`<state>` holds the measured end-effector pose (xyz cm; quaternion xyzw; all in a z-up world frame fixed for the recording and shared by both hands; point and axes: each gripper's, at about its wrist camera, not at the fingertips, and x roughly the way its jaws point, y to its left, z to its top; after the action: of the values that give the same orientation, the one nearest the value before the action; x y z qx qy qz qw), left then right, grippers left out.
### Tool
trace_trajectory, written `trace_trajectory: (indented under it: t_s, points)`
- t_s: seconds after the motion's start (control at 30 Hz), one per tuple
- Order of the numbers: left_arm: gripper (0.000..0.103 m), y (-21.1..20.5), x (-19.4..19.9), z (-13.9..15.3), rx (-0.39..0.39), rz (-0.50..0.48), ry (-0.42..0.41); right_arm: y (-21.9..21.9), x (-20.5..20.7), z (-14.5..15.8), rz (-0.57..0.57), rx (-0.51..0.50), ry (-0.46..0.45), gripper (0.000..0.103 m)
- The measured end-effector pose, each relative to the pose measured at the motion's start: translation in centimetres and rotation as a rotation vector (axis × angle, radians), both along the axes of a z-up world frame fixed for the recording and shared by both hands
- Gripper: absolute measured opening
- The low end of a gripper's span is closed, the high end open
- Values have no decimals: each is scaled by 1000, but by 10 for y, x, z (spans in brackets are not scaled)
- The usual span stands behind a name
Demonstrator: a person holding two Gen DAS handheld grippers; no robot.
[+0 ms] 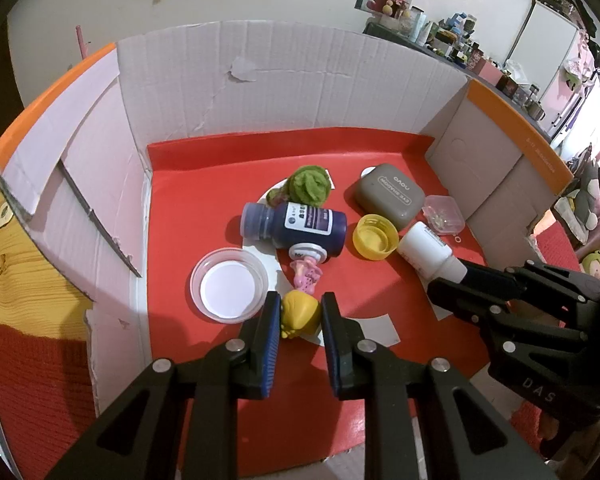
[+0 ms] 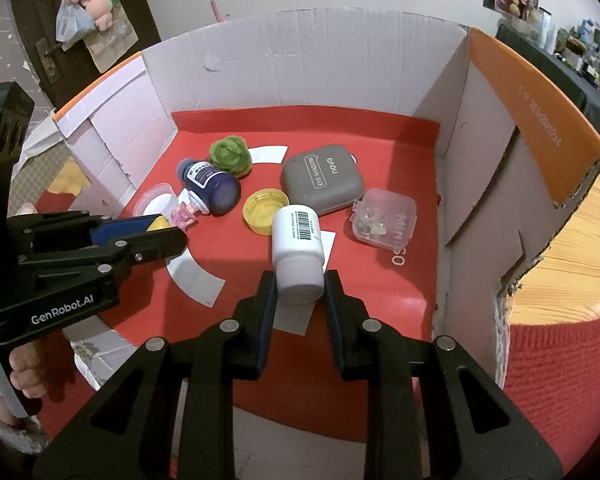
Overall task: Organize objects
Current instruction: 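Lower the figurine and white bottle onto the box floor and open both grippers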
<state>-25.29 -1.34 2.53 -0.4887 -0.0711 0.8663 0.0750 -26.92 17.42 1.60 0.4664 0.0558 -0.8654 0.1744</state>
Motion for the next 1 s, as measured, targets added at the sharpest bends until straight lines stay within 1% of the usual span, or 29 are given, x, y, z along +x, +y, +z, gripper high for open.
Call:
trace_trajectory:
  t_s: [0.67, 0.73, 0.8, 0.87, 1.0]
  points:
    - [22, 1, 3, 2, -14, -2, 7, 2, 1, 2, 0, -13, -8, 23]
    - [24, 1, 3, 2, -14, -2, 8, 2, 1, 2, 0, -12, -8, 24]
    - [37, 2, 4, 3, -14, -1, 13, 2, 1, 2, 0, -13, -8, 24]
    - [39, 2, 5, 3, -21, 2, 19, 2, 1, 2, 1, -12, -8, 24]
    - [39, 2, 6, 3, -19, 6, 20, 2, 2, 3, 1, -12, -8, 24]
